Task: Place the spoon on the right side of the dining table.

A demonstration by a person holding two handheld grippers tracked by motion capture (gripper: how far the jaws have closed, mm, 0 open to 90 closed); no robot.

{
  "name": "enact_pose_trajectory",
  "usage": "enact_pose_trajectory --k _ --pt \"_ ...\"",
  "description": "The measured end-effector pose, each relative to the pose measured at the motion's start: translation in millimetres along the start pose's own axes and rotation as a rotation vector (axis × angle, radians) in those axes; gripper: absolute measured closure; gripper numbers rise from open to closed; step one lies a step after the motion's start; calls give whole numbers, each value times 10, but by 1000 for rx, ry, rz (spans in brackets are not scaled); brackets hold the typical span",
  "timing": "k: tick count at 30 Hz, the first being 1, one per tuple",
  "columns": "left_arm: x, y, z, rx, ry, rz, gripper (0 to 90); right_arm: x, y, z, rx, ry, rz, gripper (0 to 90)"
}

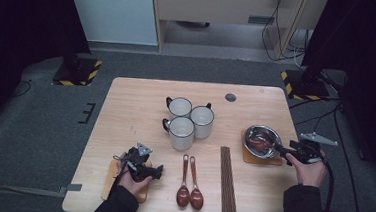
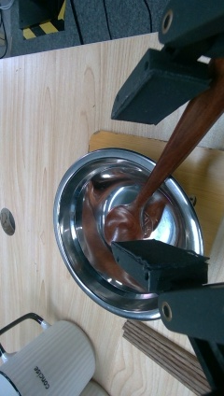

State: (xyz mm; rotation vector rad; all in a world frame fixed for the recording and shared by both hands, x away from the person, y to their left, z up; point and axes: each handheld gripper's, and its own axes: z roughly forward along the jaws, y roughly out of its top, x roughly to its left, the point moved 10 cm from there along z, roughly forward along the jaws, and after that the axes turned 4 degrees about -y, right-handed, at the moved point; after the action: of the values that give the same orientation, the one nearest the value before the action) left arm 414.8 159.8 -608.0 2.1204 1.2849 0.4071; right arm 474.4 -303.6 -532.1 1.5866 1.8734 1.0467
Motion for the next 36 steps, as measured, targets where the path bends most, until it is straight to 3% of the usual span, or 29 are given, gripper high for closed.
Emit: enact_pose_trajectory --k 15,26,36 --pt "0 0 0 0 0 0 0 55 -105 -81 37 -1 -36 315" --pt "0 0 0 0 0 0 0 127 -170 -127 55 19 -33 314" --pt "0 -1 -1 0 1 -1 0 86 -112 -100 24 4 -53 295"
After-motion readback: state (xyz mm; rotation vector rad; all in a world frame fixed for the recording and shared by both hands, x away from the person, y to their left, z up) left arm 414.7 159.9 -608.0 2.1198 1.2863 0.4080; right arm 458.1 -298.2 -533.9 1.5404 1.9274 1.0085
